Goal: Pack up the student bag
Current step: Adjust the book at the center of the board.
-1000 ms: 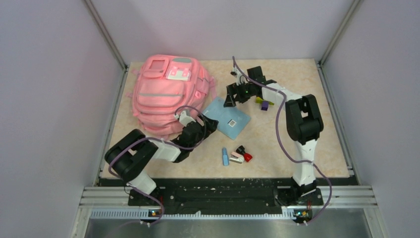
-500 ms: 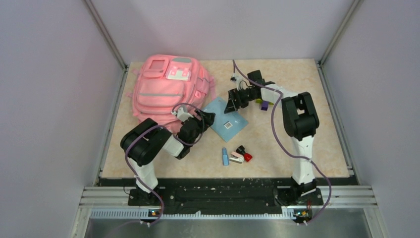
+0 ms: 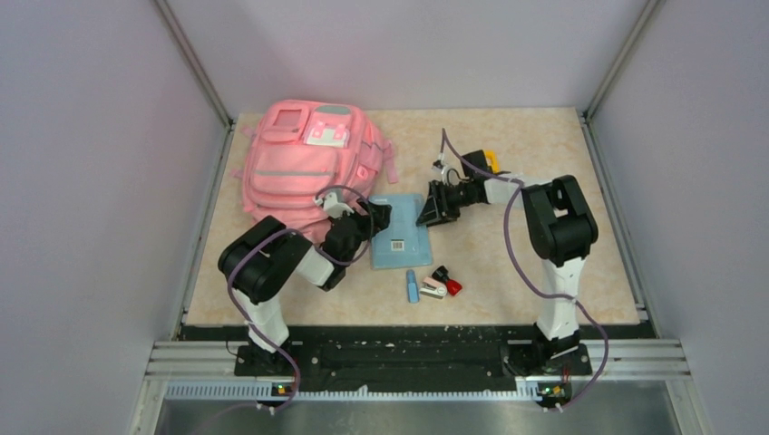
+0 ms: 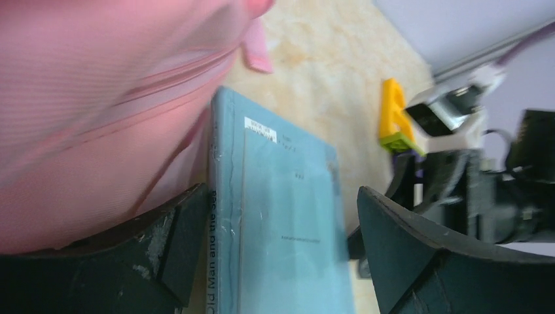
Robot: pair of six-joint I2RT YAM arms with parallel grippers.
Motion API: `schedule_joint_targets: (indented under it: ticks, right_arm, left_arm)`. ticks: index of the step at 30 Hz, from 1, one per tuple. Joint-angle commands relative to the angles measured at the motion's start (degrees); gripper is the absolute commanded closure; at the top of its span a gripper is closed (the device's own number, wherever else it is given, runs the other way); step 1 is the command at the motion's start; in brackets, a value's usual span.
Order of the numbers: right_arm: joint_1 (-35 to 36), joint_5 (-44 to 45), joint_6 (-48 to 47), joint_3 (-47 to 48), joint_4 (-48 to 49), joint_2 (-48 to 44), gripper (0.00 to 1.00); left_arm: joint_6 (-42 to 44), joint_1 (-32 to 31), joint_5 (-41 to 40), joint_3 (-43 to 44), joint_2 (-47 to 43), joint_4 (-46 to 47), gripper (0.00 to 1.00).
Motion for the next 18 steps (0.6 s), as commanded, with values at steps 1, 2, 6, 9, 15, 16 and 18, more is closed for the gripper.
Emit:
schedule_joint_targets:
  ticks: [1, 2, 6, 9, 15, 16, 18]
  right_arm:
    - [2.7, -1.2, 12.4, -5.6, 13.6, -7.3, 0.59]
    - [2.6, 0.2, 14.2, -7.2, 15.9, -8.0, 0.59]
    - [2.3, 3.6, 19.2, -12.4, 22.8, -8.8, 0.62]
    - [2.3, 3.1, 22.9, -14.2, 28.5, -8.3, 0.62]
    - [2.8, 3.1, 25.5, -12.2, 31.9, -6.8, 0.61]
    - [2.9, 3.5, 25.6, -12.0, 32.0, -7.0, 0.61]
    - [3.0, 4.0, 25.8, -11.5, 32.2, -7.3, 0.61]
  left_arm:
    - [-1.4, -5.2, 14.4, 4.6, -5.3, 12.9, 0.15]
    - [-1.4, -5.7, 14.9, 5.0, -5.5, 13.2, 0.15]
    - [-1.7, -7.6, 16.0, 6.6, -5.8, 13.7, 0.15]
    - [-2.0, -8.3, 16.5, 6.9, -6.0, 14.3, 0.15]
    - [-0.7, -8.4, 16.4, 7.0, -9.0, 8.2, 0.15]
    - [-0.4, -8.4, 16.7, 7.5, -10.1, 4.8, 0.15]
    - [0.7, -8.4, 16.7, 8.2, -12.5, -2.7, 0.25]
